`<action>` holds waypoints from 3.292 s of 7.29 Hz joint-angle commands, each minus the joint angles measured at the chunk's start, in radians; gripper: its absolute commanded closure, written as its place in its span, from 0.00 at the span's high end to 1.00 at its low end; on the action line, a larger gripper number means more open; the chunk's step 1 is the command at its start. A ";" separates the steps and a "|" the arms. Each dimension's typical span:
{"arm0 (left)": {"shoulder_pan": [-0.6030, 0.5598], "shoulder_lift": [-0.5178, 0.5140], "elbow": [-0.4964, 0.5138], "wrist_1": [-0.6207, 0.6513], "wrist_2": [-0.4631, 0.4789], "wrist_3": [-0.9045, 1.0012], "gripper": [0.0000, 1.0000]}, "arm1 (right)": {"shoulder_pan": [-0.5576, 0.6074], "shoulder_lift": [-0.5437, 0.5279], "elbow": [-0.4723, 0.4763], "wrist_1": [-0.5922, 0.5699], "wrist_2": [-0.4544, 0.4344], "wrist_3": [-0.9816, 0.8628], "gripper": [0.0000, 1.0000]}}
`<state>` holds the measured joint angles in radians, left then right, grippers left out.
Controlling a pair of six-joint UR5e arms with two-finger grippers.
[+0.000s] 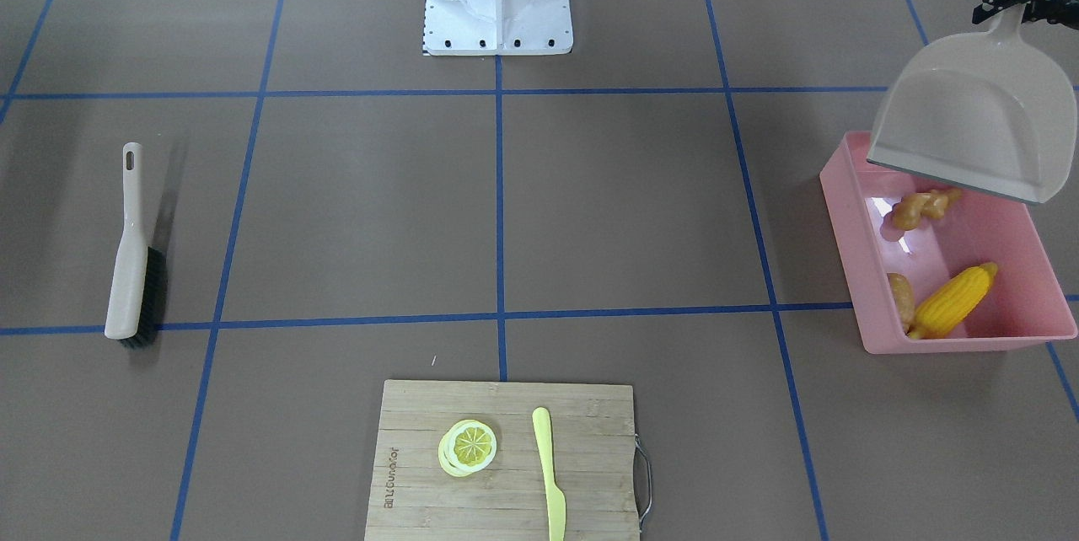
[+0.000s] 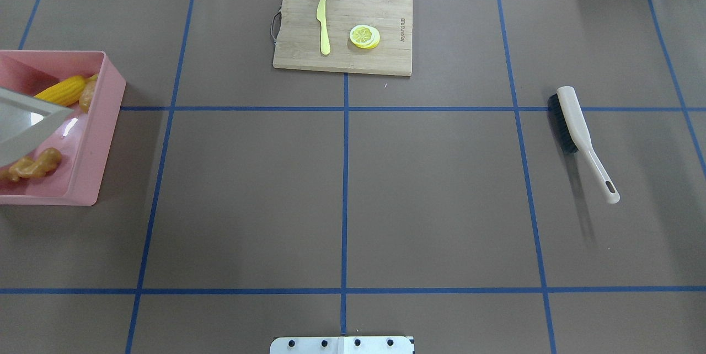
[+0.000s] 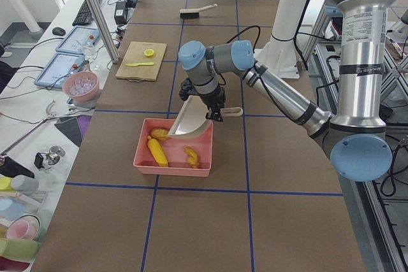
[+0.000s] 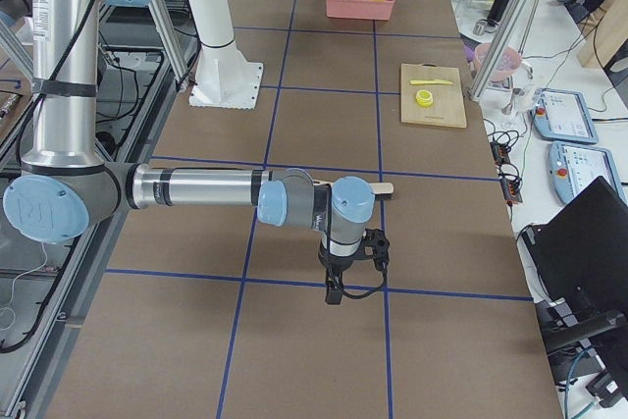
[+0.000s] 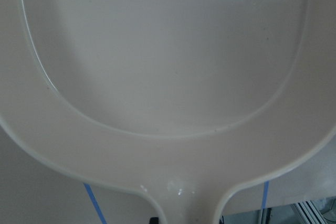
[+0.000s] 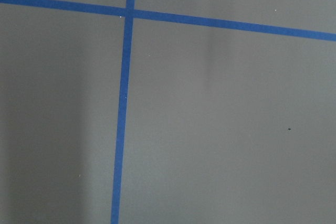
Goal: Sweep and dump trash into bin
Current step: 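Tilt the dustpan into the pink bin while the right gripper sets the brush down, then bring the empty dustpan back and lower it onto the table with the left gripper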
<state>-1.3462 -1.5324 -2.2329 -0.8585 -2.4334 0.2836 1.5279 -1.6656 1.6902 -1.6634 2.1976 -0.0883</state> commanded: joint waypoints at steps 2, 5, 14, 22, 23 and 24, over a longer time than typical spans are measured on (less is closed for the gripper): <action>0.049 0.005 0.056 -0.470 -0.041 -0.004 0.00 | -0.002 -0.003 0.000 0.042 -0.010 -0.002 1.00; 0.210 -0.030 0.128 -0.797 -0.035 0.006 0.00 | -0.005 0.001 0.005 0.042 -0.004 -0.001 1.00; 0.467 -0.333 0.435 -0.853 0.149 0.324 0.00 | -0.005 0.004 0.022 0.042 0.005 0.007 1.00; 0.573 -0.469 0.641 -0.863 0.228 0.348 0.00 | -0.005 0.003 0.042 0.042 0.010 0.008 1.00; 0.576 -0.468 0.641 -0.864 0.228 0.345 0.20 | -0.005 0.003 0.042 0.042 0.010 0.008 1.00; 0.576 -0.462 0.636 -0.864 0.225 0.347 0.98 | -0.005 0.003 0.042 0.042 0.010 0.008 1.00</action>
<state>-0.7730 -1.9988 -1.5942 -1.7218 -2.2068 0.6306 1.5232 -1.6629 1.7318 -1.6214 2.2075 -0.0798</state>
